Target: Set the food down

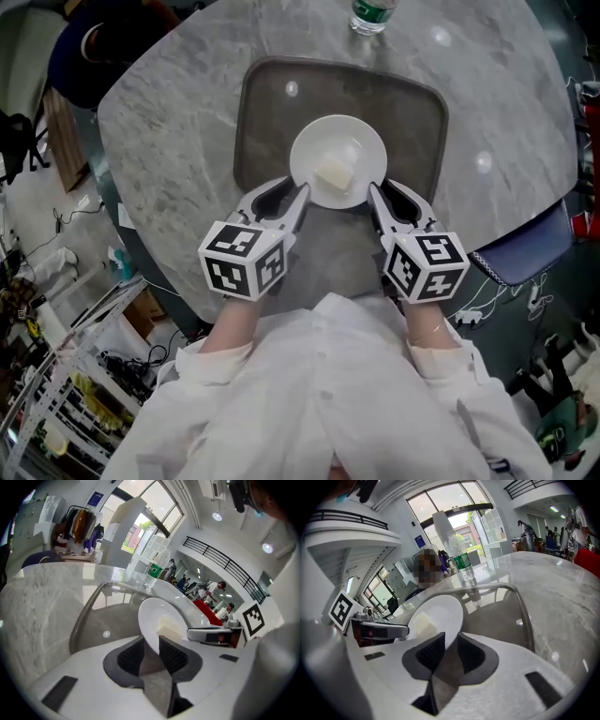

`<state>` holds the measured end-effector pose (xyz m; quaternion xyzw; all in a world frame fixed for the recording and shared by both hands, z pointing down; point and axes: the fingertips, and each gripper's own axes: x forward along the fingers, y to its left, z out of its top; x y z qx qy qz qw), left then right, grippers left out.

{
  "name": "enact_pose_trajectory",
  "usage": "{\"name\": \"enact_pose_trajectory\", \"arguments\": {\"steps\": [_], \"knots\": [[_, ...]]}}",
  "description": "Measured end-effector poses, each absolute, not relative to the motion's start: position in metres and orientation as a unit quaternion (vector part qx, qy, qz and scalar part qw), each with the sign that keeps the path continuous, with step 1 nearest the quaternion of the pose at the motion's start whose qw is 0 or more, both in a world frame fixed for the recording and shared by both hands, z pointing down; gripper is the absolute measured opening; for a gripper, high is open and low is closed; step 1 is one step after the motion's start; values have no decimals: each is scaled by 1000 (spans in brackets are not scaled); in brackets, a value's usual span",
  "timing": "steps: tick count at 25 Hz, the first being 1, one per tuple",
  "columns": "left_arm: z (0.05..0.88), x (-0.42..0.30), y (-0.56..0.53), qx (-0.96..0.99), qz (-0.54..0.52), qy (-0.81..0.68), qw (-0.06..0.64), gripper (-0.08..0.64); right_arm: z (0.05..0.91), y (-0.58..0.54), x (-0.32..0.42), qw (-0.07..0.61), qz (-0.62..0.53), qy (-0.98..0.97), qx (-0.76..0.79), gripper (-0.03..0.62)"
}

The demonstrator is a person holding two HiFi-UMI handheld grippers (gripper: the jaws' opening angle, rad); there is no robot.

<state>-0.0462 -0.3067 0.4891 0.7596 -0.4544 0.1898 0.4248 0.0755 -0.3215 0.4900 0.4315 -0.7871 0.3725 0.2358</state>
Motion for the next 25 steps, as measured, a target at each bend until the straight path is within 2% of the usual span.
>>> {"name": "enact_pose_trajectory", "arguments": {"steps": [19,25], "knots": [[506,-37,-347,767,209,-447,411,103,512,-355,82,254,379,-770,446,72],[512,-35,-355,765,221,-444,410,132,516,-358,80,260,374,-769,448,74]]}}
